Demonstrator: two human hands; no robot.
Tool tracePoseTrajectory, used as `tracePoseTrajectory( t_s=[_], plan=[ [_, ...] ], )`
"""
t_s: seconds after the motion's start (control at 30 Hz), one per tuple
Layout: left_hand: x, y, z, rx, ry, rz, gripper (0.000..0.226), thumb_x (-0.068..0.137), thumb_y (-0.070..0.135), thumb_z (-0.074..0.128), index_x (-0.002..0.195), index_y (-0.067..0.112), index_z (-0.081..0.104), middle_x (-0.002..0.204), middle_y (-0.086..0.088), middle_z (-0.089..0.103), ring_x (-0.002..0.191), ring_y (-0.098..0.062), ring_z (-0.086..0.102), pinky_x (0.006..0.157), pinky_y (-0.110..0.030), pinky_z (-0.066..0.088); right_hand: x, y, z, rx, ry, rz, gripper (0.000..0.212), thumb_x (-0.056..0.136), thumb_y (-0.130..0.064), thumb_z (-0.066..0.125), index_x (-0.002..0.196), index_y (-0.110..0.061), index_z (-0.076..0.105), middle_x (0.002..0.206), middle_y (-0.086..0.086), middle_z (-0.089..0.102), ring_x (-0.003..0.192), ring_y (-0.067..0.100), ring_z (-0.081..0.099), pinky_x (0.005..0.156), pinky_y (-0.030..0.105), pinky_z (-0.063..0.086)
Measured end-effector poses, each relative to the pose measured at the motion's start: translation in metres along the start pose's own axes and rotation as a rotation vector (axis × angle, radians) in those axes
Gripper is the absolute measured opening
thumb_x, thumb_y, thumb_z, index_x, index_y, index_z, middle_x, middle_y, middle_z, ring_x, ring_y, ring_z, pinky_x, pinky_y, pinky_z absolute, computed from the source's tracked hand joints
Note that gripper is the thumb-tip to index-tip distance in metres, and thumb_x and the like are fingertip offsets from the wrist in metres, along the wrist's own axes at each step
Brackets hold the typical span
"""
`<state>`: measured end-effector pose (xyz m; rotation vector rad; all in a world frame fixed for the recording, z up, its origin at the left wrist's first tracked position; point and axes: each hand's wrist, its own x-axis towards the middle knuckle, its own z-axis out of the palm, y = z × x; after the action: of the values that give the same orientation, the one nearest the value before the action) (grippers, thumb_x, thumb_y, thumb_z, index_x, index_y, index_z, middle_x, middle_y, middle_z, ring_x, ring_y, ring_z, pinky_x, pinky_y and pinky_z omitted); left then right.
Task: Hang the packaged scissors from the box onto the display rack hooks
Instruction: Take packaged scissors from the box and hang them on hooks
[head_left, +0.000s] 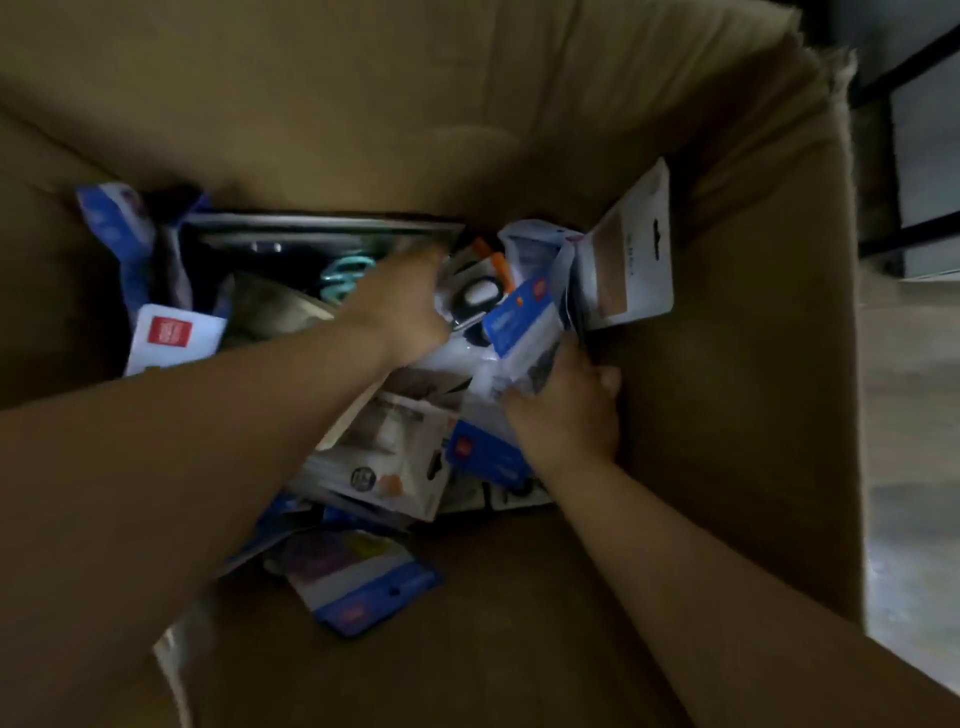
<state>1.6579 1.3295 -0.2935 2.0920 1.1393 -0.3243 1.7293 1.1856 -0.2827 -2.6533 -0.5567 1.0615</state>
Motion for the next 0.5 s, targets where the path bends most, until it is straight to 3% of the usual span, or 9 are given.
tracePoseTrajectory(
  t_s=[0.07,0.17,0.27,0.37,0.43,0.5],
  plan=[
    [0.01,-0.001,0.012,0.079,-0.037,0.027,0.059,0.079,0.014,0.07,0.131,0.001,0.045,0.129,-0.024,0.047,0.12,-0.04,0.045,0.095,-0.037,0.038,0.005,0.0,0.005,-0.14,0.017,-0.058,0.081,0.083,-0.041,0.064,0.147,-0.023,0.017,0.149,0.001,0.026,0.131,0.025,0.024,0.092,0.035,0.039],
    [0.02,-0.003,0.029,0.249,-0.121,-0.048,0.087,0.073,0.033,0.077,0.14,0.001,0.03,0.139,-0.02,0.038,0.13,-0.036,0.034,0.104,-0.038,0.03,0.007,0.006,0.005,-0.144,0.009,-0.073,0.081,0.086,-0.042,0.06,0.149,-0.023,0.012,0.155,0.0,0.015,0.137,0.024,0.018,0.099,0.034,0.035],
    [0.029,-0.003,0.031,0.256,-0.146,-0.092,0.09,0.062,0.039,0.083,0.133,0.004,0.041,0.133,-0.018,0.047,0.124,-0.035,0.044,0.102,-0.042,0.039,0.015,0.004,0.004,0.142,0.037,-0.034,0.073,0.09,-0.05,0.05,0.149,-0.023,0.015,0.152,0.004,0.026,0.133,0.023,0.032,0.091,0.029,0.033],
    [0.028,-0.003,0.023,0.111,-0.23,-0.091,0.079,0.06,0.029,0.086,0.126,0.009,0.048,0.116,-0.006,0.059,0.11,-0.028,0.056,0.085,-0.034,0.047,0.029,-0.005,0.003,0.41,-0.02,0.135,0.087,0.082,-0.064,0.051,0.15,-0.029,0.009,0.15,0.007,0.031,0.131,0.028,0.039,0.093,0.034,0.037],
    [0.024,-0.002,0.017,0.05,-0.283,-0.055,0.077,0.061,0.023,0.086,0.127,0.009,0.048,0.114,-0.003,0.058,0.111,-0.026,0.056,0.08,-0.03,0.044,0.034,-0.012,0.002,0.262,-0.19,0.193,0.102,0.074,-0.068,0.06,0.15,-0.024,0.008,0.153,0.008,0.024,0.135,0.031,0.033,0.101,0.04,0.036],
    [0.026,-0.004,0.014,0.073,-0.331,-0.023,0.086,0.063,0.021,0.086,0.135,0.008,0.041,0.131,-0.011,0.054,0.12,-0.028,0.051,0.09,-0.03,0.043,0.037,-0.017,0.004,0.056,-0.317,0.207,0.106,0.068,-0.069,0.065,0.149,-0.02,0.018,0.153,0.009,0.022,0.136,0.032,0.031,0.103,0.041,0.036]
  ],
)
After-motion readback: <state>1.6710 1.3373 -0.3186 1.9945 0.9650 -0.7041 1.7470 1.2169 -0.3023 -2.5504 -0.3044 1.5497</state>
